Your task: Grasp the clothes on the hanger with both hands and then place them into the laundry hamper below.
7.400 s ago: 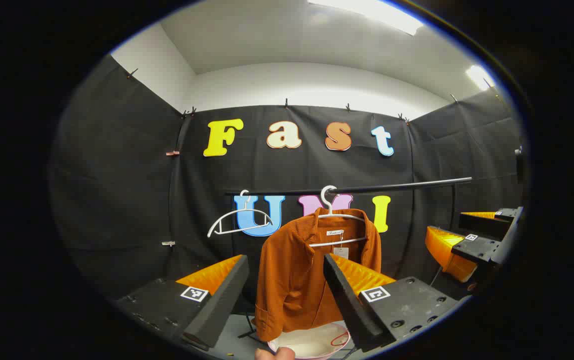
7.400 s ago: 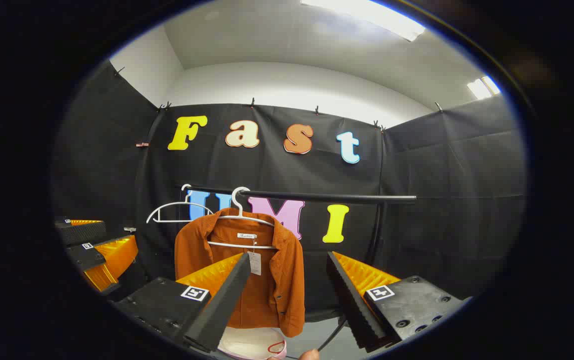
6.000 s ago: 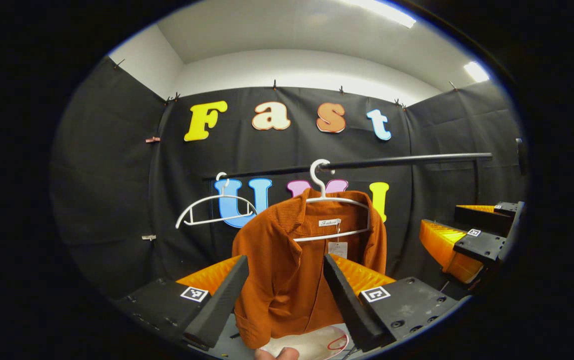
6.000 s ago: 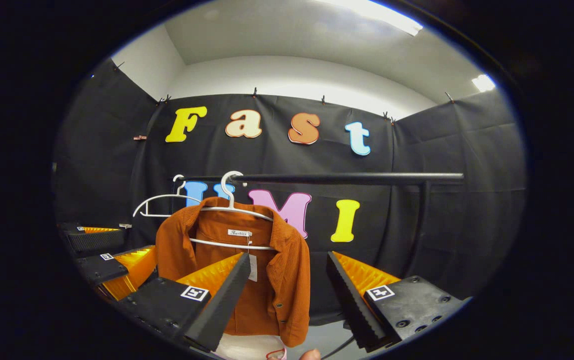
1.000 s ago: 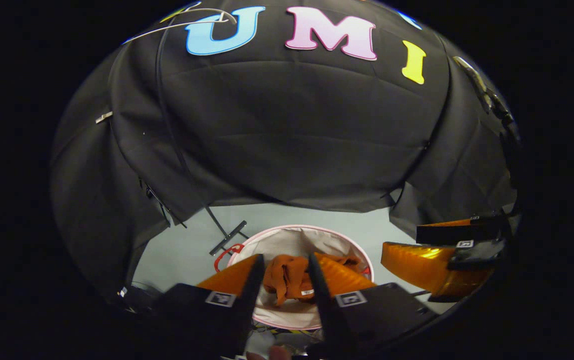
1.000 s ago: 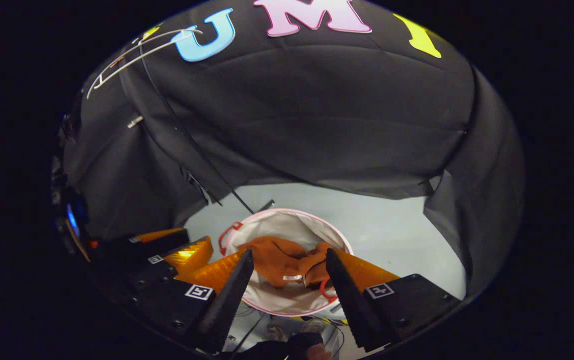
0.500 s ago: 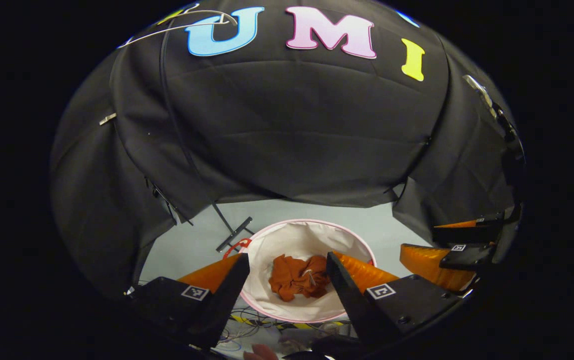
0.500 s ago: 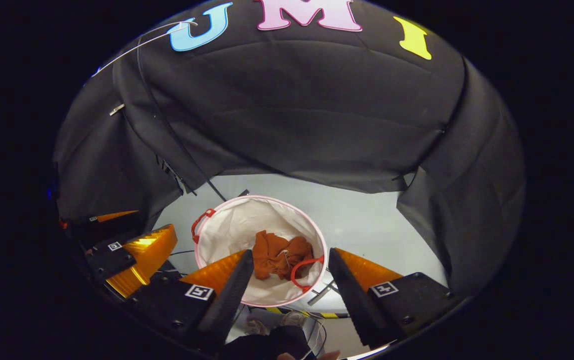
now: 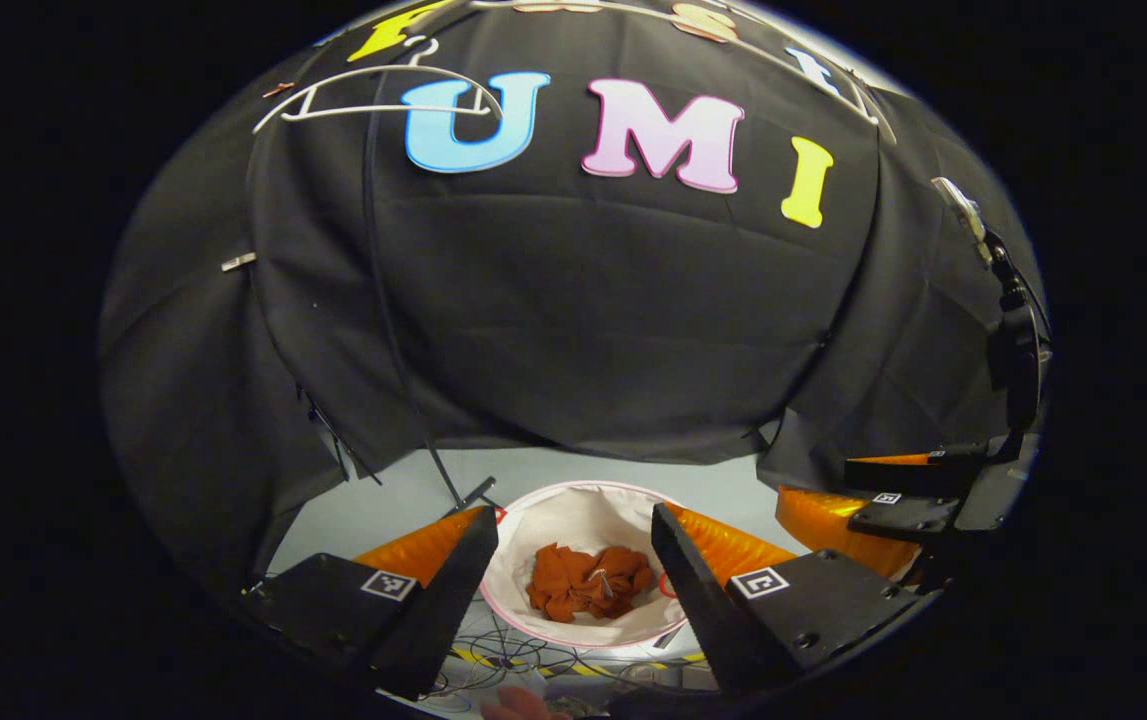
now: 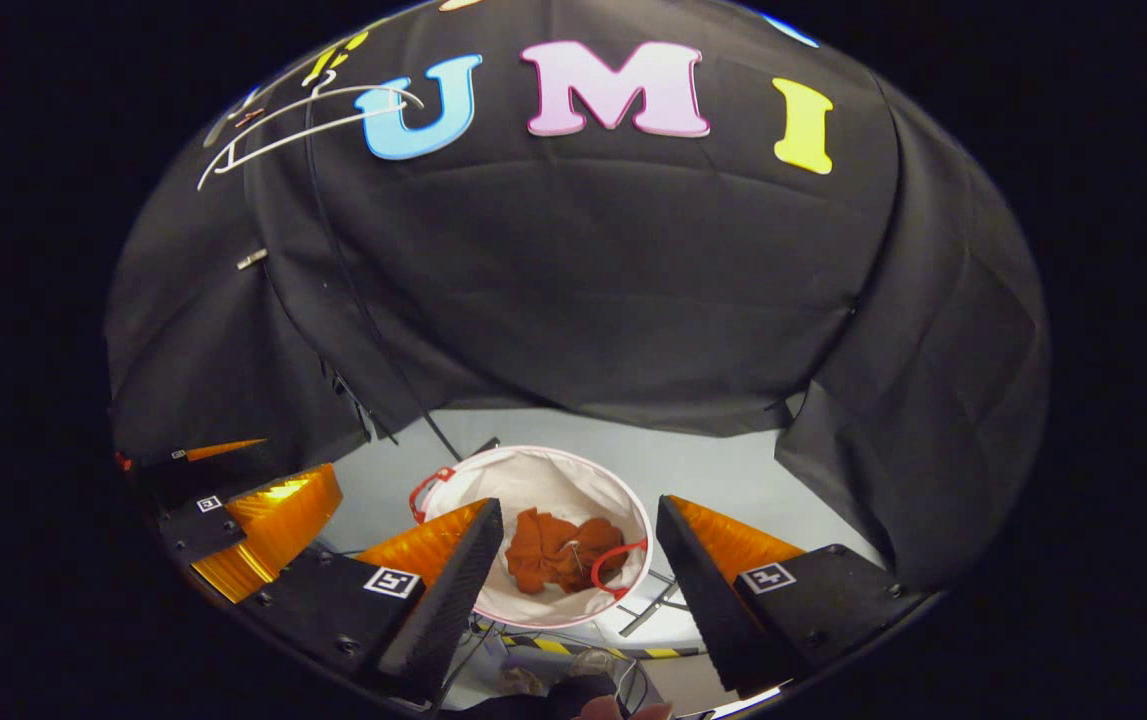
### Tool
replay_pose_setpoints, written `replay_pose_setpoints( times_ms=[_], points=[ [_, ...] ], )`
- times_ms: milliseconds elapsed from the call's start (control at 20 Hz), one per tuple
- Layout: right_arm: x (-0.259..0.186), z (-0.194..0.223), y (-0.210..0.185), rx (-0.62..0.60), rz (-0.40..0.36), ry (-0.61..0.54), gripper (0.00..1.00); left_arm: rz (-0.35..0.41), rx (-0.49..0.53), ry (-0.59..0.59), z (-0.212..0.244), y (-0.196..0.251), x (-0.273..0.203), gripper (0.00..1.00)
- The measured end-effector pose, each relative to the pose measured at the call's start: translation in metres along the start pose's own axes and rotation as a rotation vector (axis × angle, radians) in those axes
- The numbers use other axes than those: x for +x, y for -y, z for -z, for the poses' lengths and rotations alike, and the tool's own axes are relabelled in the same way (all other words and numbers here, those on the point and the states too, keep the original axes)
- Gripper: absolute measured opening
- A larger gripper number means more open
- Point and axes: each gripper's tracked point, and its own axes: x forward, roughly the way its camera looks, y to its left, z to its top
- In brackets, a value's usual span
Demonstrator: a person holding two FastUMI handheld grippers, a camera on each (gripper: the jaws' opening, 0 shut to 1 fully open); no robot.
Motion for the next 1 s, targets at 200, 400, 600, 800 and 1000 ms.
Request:
replay_pose_setpoints(
  times_ms=[200, 400, 600, 800, 1000],
  points=[
    [-0.053, -0.044, -0.017, -0.011, 0.001, 0.132, 1.00, -0.009, -0.013, 0.102, -0.038, -0.012, -0.046, 0.97],
    [-0.110, -0.092, -0.036, -0.045, 0.023, 0.300, 1.00, 0.008, 0.007, 0.207, -0.071, -0.018, -0.097, 0.96],
    [-0.166, -0.123, -0.058, -0.038, 0.029, 0.427, 0.99, 0.004, 0.024, 0.339, -0.111, -0.025, -0.149, 0.95],
    [-0.221, -0.152, -0.071, -0.037, 0.042, 0.548, 0.99, 0.038, -0.003, 0.435, -0.144, -0.030, -0.204, 0.96],
    [-0.268, -0.171, -0.079, -0.032, 0.046, 0.633, 0.99, -0.002, 0.038, 0.525, -0.170, -0.045, -0.247, 0.92]
  ],
)
